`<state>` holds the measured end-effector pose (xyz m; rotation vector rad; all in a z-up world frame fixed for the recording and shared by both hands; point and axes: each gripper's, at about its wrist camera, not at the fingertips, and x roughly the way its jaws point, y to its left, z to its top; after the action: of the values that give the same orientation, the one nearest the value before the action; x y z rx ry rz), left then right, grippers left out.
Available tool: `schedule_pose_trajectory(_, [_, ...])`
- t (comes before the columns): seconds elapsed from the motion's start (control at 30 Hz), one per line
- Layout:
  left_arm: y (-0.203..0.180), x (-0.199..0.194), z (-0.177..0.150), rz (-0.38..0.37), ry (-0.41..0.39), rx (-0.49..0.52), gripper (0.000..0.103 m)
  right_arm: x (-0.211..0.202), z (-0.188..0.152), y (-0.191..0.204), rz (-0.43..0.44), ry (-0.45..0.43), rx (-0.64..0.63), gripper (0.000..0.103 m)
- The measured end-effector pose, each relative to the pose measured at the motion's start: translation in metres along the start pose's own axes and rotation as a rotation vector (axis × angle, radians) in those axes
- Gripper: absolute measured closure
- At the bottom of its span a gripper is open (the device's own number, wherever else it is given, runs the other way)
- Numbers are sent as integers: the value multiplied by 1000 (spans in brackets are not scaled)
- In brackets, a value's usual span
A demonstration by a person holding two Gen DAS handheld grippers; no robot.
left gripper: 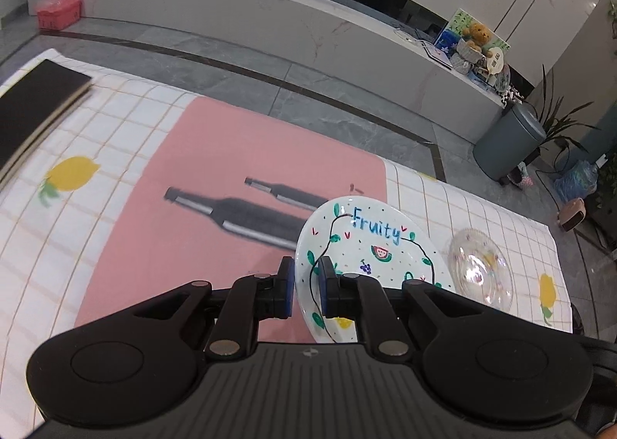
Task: Organize plates and bowls
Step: 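Carry the 'Fruity' plate with both grippers toward the bowl stack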
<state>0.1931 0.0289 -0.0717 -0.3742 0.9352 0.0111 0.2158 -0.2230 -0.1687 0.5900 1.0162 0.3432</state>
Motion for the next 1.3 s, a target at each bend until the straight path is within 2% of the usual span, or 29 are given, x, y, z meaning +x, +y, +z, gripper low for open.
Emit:
schedule_pose_trajectory(0.33, [-10, -57, -64, -12, -30, -34, 90, -67, -67, -20, 23, 0, 26, 94])
schedule_pose_trajectory(0.6, [-19, -72, -124, -33, -22, -16, 90, -105, -112, -42, -16, 3, 22, 94])
schedule_pose_trajectory(0.93, [-16, -54, -181, -43, 62, -42, 89, -108, -152, -82, -84, 70, 52, 94])
schedule_pose_trajectory(1.3, [-5, -48, -204, -40, 103, -54, 90, -95, -171, -96, -114, 135, 72, 93])
